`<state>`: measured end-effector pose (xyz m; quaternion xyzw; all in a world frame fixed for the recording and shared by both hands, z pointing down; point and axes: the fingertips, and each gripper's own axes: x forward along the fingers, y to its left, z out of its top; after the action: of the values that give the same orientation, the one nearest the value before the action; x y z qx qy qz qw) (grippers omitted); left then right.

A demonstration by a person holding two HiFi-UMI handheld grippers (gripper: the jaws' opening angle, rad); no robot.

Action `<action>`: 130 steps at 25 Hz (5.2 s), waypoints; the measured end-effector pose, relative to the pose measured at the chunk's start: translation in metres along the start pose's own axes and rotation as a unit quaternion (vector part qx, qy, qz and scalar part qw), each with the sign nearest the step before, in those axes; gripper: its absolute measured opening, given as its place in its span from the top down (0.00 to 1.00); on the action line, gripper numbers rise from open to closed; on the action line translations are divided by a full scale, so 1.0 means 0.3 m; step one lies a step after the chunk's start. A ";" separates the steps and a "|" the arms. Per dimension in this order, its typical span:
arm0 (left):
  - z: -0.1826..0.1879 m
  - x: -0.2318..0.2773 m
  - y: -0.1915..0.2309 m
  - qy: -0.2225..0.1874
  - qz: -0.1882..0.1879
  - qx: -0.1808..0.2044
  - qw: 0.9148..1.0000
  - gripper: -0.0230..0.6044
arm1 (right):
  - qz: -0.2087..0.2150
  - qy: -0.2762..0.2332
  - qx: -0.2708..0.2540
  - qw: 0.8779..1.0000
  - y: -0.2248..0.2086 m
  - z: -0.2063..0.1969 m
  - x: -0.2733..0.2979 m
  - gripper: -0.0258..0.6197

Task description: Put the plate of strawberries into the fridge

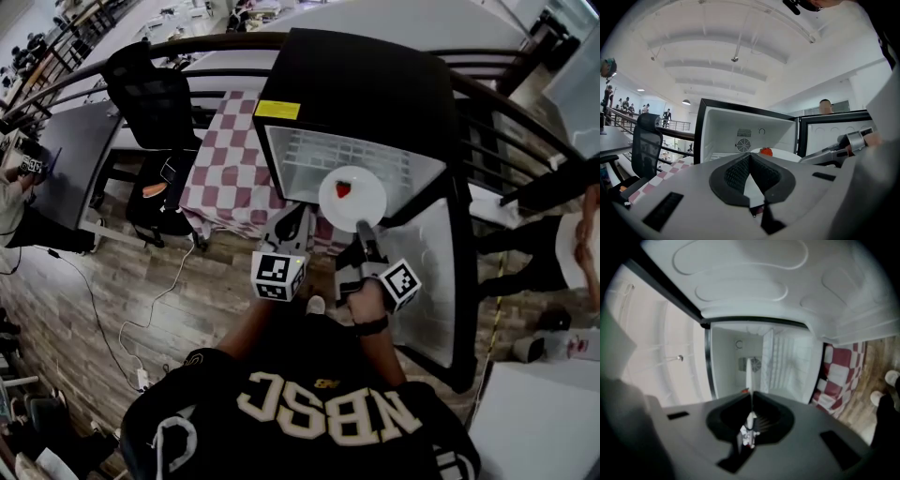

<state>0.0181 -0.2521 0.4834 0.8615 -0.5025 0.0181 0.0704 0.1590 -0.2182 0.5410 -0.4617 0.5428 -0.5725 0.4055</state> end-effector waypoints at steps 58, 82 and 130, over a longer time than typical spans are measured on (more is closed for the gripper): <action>0.026 0.283 0.206 0.012 -0.036 0.003 0.999 0.94 | -0.069 -0.098 0.036 0.992 -0.118 0.166 0.385 0.91; -0.005 0.296 0.198 0.021 -0.048 -0.004 0.999 0.94 | -0.065 -0.071 -0.048 0.994 -0.085 0.168 0.435 0.74; -0.026 0.246 0.220 0.031 -0.043 -0.011 0.999 0.94 | -0.011 -0.062 0.047 0.997 -0.092 0.126 0.446 0.91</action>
<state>-0.0024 -0.3467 0.5054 0.8804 -0.4630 0.0365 0.0959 0.1638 -0.3545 0.5796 -0.4833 0.4838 -0.5719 0.4532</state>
